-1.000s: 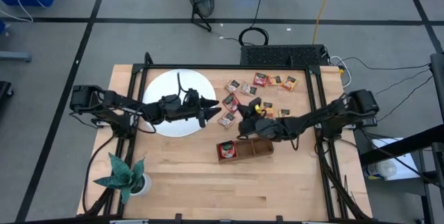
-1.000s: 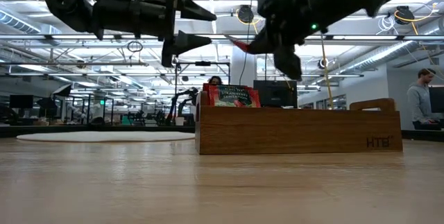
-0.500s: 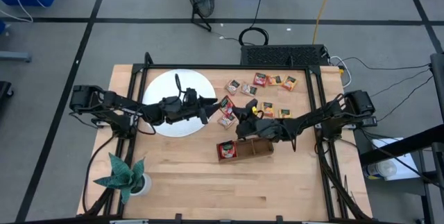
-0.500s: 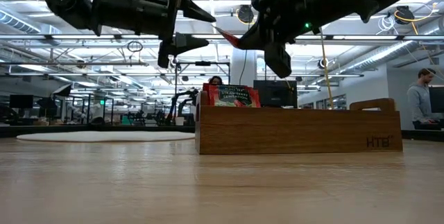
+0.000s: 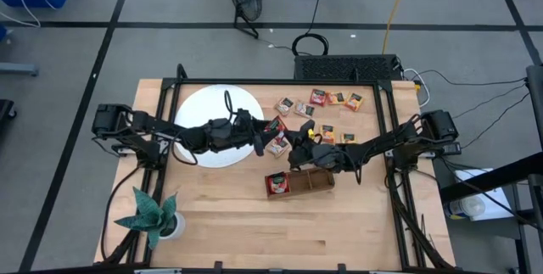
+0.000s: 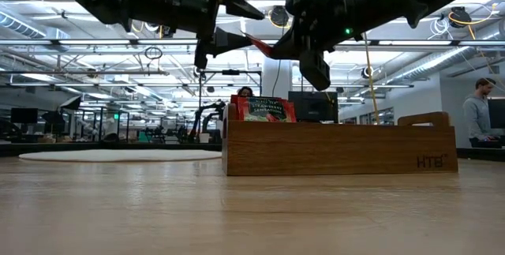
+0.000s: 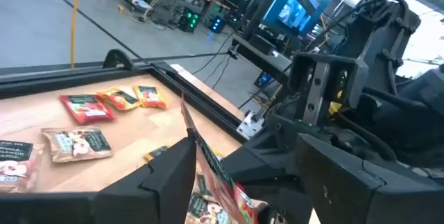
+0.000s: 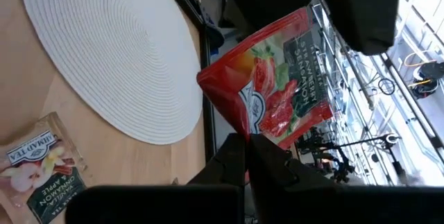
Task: Pick & Place Tea
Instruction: Put the red tea bag into the left section of the wooden organizer
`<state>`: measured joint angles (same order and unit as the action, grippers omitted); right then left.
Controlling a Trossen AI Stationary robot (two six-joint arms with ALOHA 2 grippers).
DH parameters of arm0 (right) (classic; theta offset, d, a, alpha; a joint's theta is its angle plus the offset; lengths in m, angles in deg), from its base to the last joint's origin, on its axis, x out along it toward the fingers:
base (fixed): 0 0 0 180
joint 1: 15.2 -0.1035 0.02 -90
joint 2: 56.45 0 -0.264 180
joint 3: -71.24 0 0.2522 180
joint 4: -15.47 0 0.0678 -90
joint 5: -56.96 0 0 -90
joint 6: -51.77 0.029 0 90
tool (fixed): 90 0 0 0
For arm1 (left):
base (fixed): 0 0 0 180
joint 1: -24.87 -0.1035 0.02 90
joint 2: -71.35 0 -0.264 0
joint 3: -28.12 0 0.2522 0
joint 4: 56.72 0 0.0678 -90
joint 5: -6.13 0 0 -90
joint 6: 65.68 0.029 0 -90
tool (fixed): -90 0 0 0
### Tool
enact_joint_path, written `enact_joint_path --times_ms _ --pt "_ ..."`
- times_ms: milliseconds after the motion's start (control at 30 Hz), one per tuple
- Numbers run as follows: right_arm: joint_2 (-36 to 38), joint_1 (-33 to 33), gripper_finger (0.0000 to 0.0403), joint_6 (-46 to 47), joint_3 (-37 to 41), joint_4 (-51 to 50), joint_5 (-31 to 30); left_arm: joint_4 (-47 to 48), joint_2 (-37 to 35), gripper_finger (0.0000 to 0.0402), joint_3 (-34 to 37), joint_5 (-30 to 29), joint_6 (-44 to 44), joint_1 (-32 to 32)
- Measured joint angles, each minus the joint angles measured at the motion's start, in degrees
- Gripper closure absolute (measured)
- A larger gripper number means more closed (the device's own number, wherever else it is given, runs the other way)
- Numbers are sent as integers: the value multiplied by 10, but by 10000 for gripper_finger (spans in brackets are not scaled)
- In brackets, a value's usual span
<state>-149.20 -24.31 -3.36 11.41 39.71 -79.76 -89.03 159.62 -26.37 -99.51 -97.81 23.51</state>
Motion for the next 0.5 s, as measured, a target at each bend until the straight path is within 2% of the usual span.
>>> enact_joint_path --times_ms 100,167,267,400,433,500 --pt "0 0 403 4 0 -6 0 9 0 160 0 0 -1 -2" --pt "0 0 403 4 0 -6 0 19 0 179 0 3 0 -2" --pt "0 0 403 7 0 -5 1 22 0 241 0 18 5 -2" --pt "0 0 403 23 0 -5 3 31 0 368 0 34 49 -2" --pt "0 0 402 35 0 -5 3 35 0 383 0 34 59 -2" --pt "0 -1 397 82 0 -11 3 40 -1 389 0 35 88 -2"
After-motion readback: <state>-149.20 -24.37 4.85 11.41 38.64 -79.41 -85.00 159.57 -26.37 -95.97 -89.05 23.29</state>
